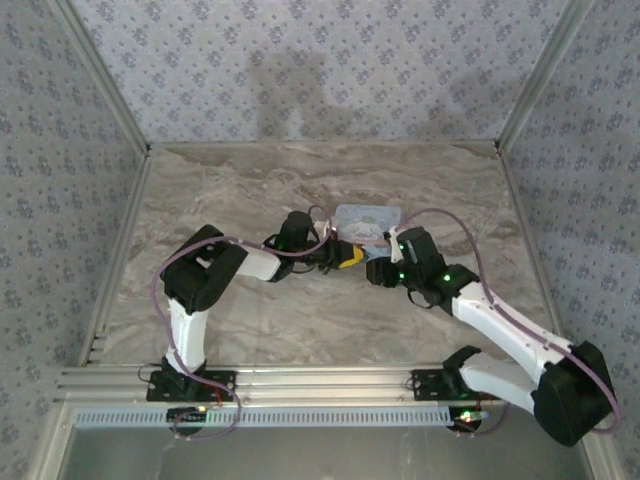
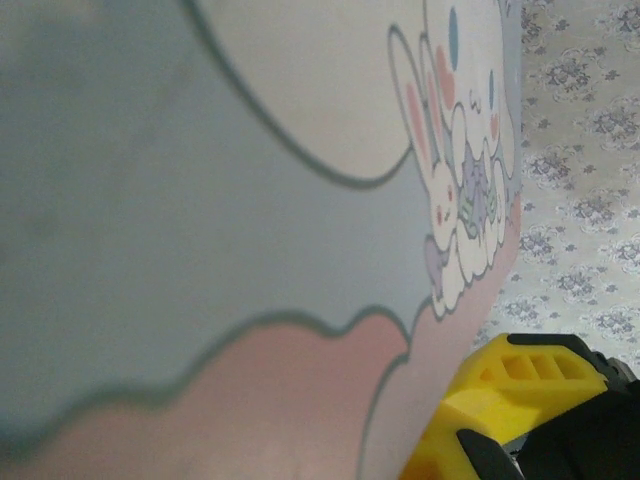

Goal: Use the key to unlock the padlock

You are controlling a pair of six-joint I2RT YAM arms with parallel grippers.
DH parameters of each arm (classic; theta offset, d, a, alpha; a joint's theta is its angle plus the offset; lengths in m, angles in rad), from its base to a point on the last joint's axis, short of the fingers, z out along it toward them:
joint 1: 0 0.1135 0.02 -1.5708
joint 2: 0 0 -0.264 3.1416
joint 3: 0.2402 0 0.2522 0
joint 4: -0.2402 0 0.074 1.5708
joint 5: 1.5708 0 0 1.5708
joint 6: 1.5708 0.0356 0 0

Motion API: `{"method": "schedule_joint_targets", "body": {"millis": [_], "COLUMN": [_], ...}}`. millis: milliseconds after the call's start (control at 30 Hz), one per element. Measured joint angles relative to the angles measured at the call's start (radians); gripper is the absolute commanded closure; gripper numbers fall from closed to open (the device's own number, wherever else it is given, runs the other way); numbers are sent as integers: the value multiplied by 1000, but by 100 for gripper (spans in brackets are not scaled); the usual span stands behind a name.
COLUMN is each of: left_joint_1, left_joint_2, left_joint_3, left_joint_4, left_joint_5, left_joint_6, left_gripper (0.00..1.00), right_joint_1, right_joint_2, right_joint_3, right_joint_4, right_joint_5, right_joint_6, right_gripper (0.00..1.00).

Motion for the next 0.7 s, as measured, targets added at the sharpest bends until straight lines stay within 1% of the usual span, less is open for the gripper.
{"method": "schedule_joint_targets", "body": {"millis": [133,300,533,700], "left_joint_1": [6,11,17,18], "left_joint_2": [-10,-17,-17,-18], "left_joint_3": [0,1,1,1], "left_joint_4": [-7,-11,-11,-11], "left_joint_5": [13,34,56,60], "left_joint_6": [-8,-16,-24,-34], "left_gripper": [100,100,100,100], "right_joint_1": [34,52,68,77], "right_joint_2": [79,157,247,292], "right_joint_3": [29,64,117,153], "right_joint_4": [1,3,6,6], "right_joint_5": [52,91,141,167], "right_joint_6": [-56,-111,-172,-208], "right_gripper": [50,50,55,56]}}
